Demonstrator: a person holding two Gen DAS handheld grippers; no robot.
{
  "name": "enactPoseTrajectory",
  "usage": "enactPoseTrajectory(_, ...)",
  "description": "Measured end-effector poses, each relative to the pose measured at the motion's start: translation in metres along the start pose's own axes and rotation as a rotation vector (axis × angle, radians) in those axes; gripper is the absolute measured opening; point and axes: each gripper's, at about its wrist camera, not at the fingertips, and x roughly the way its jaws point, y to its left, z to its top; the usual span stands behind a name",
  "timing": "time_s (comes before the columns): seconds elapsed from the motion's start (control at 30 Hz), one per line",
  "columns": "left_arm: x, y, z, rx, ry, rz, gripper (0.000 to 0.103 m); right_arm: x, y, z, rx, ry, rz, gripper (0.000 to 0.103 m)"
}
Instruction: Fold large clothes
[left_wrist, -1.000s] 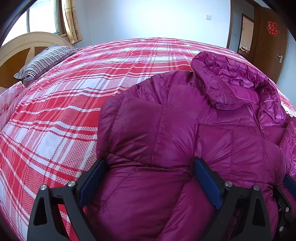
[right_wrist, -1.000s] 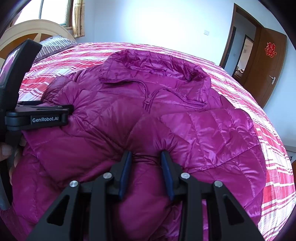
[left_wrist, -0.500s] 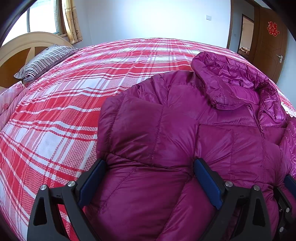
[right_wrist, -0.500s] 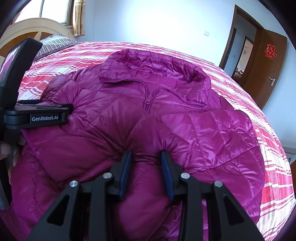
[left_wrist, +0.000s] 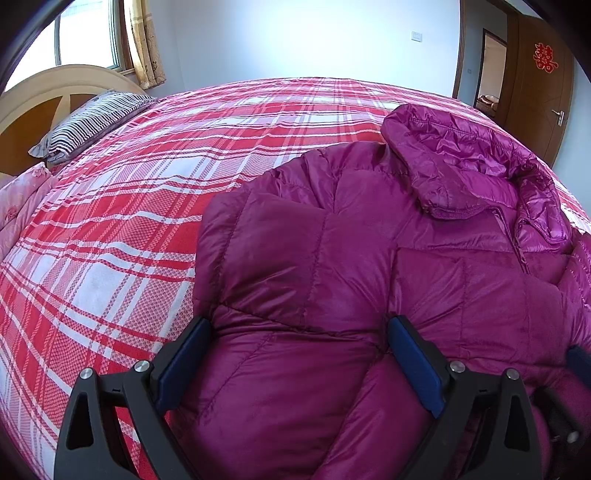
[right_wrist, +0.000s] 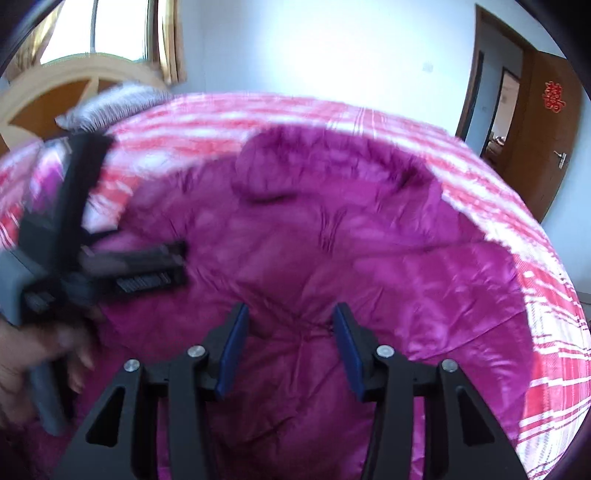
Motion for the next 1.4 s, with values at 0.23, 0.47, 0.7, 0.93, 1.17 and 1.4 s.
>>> enactPoseTrajectory(0.23, 0.000, -0.001, 0.000, 0.002, 0.001, 0.002, 0.098, 0.014, 0.004, -0.010, -0.033, 0.021, -0.007, 0.050)
enactPoseTrajectory(0.47, 0.001, -0.002, 0.000, 0.007, 0.001, 0.011, 0.098, 0.014, 0.003, -0.012, -0.029, 0.008, -0.012, 0.050)
enactPoseTrajectory(0.7, 0.001, -0.003, 0.000, 0.009, 0.002, 0.018, 0.099, 0.015, 0.007, -0.013, -0.046, 0.010, -0.033, 0.050)
enactPoseTrajectory(0.93, 0.000, -0.004, 0.000, 0.011, 0.001, 0.023, 0.099, 0.016, 0.007, -0.013, -0.044, 0.010, -0.032, 0.050)
enactPoseTrajectory(1.17, -0.001, -0.004, 0.000, 0.012, 0.000, 0.029, 0.099, 0.016, 0.006, -0.014, -0.038, 0.006, -0.024, 0.050)
enactPoseTrajectory(1.4, -0.057, -0.006, 0.013, 0.002, -0.165, 0.055, 0.099, 0.014, 0.003, -0.013, -0.020, -0.001, -0.003, 0.050)
